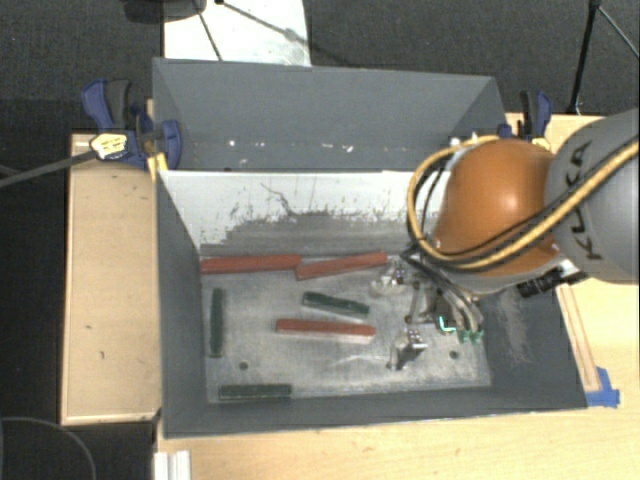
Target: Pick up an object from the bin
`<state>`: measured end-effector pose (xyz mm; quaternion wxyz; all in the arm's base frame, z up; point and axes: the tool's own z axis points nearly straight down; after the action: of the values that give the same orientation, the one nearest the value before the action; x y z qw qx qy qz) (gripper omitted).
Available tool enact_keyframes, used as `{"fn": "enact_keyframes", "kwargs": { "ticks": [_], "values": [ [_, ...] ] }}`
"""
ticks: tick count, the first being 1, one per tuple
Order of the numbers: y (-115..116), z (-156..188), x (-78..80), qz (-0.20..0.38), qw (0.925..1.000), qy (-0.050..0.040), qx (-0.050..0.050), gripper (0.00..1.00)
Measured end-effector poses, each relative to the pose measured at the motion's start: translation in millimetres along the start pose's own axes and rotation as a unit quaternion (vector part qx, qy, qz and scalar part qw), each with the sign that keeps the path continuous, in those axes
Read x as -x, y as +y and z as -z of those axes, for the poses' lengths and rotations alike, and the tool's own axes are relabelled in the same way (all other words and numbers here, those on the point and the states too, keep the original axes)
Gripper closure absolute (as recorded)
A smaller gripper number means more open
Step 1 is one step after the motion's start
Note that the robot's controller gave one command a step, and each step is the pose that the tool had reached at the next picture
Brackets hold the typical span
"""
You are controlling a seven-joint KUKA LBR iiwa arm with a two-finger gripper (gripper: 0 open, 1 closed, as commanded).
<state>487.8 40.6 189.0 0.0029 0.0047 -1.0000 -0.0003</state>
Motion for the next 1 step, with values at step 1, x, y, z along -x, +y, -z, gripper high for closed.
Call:
{"fn": "enact_keyframes", "kwargs": {
  "ticks": [1],
  "values": [
    [-0.2, 3.4, 1.8, -0.001, 1.0, -0.0039, 0.0, 0.0]
  ]
}}
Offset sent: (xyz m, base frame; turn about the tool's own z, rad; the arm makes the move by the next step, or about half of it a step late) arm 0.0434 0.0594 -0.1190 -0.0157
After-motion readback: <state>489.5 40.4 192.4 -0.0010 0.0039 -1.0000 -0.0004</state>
